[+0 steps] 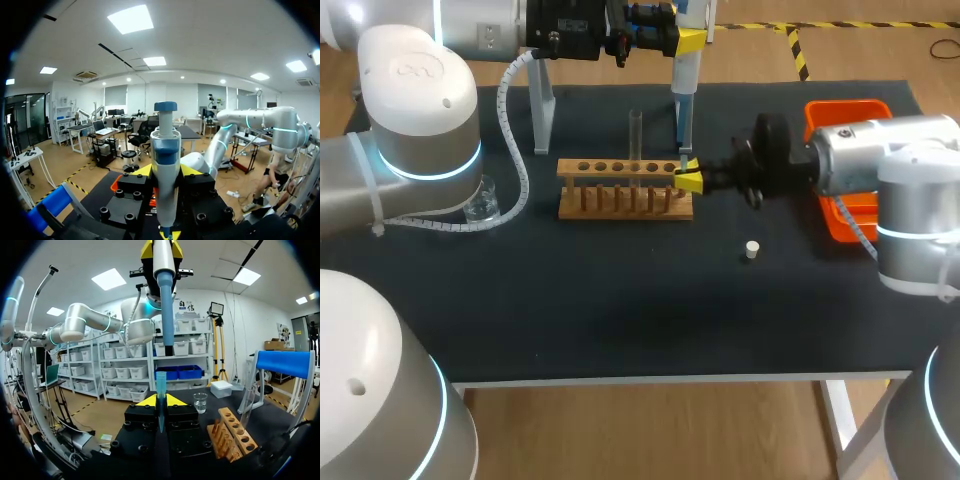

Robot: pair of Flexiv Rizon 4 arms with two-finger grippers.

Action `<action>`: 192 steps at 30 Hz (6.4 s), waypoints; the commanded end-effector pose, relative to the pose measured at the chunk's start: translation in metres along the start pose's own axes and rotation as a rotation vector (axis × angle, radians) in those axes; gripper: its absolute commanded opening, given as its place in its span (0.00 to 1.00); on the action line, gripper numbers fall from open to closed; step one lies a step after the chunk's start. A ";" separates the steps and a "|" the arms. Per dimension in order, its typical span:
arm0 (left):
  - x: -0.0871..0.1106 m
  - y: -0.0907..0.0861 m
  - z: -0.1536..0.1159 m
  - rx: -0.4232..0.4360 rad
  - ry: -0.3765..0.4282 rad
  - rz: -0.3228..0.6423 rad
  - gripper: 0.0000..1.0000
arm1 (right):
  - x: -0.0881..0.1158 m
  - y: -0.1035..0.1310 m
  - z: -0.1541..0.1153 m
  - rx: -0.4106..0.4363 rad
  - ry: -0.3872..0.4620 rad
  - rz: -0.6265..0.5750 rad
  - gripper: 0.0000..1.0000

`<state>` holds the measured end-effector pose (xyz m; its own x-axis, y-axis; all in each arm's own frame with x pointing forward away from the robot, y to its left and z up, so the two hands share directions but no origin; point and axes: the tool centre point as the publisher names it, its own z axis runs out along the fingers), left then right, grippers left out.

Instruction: Invert the test tube, pick up the pipette, mount the tip to pipette, aspirate from beaker and dispense into the tube, eject the tip, return the pipette, and cap with the stopper.

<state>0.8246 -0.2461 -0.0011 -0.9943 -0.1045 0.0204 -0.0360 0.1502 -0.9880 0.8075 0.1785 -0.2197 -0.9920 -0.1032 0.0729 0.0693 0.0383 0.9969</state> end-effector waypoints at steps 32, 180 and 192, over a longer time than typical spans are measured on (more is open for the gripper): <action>0.000 0.000 0.001 0.000 -0.002 0.000 0.00 | -0.012 0.008 0.004 -0.004 -0.013 -0.007 0.00; 0.000 0.000 0.001 0.000 -0.002 0.000 0.00 | -0.008 0.059 -0.001 -0.064 -0.039 -0.127 0.67; 0.000 0.000 0.001 0.000 -0.002 0.000 0.00 | 0.000 0.030 -0.021 -0.015 -0.046 -0.096 1.00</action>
<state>0.8240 -0.2465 -0.0010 -0.9941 -0.1067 0.0206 -0.0368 0.1523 -0.9876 0.8178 0.1714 -0.1871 -0.9979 -0.0598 -0.0248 -0.0257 0.0150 0.9996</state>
